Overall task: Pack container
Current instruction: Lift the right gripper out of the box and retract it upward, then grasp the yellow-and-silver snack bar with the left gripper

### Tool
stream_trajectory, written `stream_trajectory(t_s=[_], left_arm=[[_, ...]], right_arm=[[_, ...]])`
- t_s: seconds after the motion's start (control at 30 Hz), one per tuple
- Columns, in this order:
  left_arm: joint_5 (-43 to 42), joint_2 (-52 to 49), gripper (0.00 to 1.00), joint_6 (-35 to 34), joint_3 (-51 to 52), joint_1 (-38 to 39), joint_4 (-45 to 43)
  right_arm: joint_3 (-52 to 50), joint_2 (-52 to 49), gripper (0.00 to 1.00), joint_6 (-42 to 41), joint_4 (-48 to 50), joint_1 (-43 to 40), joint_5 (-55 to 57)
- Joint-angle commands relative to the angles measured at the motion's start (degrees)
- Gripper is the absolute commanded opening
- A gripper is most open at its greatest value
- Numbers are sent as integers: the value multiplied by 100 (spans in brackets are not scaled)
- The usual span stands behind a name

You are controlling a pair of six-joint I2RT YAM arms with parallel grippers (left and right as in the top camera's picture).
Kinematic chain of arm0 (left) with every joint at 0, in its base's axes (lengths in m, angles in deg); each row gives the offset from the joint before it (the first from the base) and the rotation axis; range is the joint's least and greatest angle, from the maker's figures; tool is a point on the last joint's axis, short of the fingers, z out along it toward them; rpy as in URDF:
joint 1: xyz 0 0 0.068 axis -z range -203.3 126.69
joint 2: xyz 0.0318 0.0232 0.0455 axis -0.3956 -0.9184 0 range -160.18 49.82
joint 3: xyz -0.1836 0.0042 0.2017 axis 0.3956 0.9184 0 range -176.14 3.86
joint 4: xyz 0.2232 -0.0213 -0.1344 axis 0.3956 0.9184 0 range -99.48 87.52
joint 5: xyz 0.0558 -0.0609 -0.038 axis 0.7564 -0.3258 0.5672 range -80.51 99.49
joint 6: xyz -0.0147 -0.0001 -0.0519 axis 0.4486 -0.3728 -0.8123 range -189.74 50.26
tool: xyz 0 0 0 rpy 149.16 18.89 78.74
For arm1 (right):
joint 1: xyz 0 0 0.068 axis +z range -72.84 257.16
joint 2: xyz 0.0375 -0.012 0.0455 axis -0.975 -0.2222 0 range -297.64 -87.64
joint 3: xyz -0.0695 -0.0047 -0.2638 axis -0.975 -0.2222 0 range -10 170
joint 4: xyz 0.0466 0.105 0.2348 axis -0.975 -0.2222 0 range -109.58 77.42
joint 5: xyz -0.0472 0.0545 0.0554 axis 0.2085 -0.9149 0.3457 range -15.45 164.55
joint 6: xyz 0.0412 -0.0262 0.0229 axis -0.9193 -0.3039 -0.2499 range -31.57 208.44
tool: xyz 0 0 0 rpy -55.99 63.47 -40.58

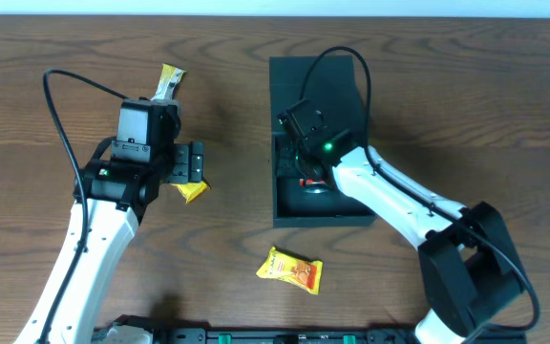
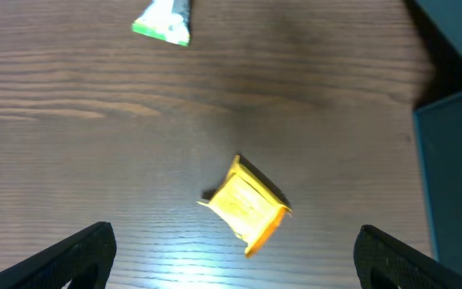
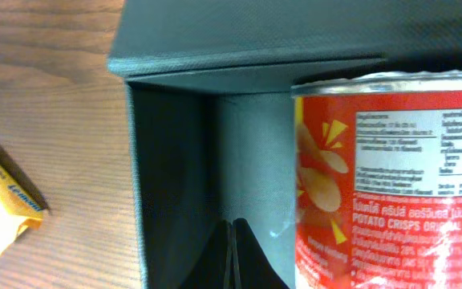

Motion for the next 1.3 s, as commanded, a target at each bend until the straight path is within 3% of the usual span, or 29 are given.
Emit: stream_trajectory(t_s=[0.0,0.17,0.27,0.37,0.47,0.6,0.7,0.8,1.1,1.27], left_arm=[[380,-37,95,-24,-96,13,-35],[542,-24,95,-17,-404,13,57],[1003,-26,95,302,-533,13,87],[931,-26,95,1338,-535,13,160],[1021,-39,96,1532,-535,-26,-9],[1043,-199,95,1650,-538,-280,-455],[1019,-599,95,2608,-686,-404,-748],[1261,-1272,95,3150,-1158,-503,-863],[815,-3453,95,3331,-3473,-861,-496],[-275,-4503,95,3368,-4599,-1071,442]], right_arm=[[470,-13,1,299,-142,-52,-133],[1204,-4,2,579,-918,-184,306],[1633,-4,55,907,-1416,-321,511],[2124,-2,83,1106,-2114,-444,640],[2656,85,99,1003,-2953,-619,1226],[3128,391,99,905,-3626,-992,1410],[3235,809,99,966,-3847,-1384,1410],[3235,1045,99,1054,-4017,-1602,1410],[3189,1095,99,1080,-4481,-1665,1416],[3178,1095,99,1060,-4478,-1665,1416]])
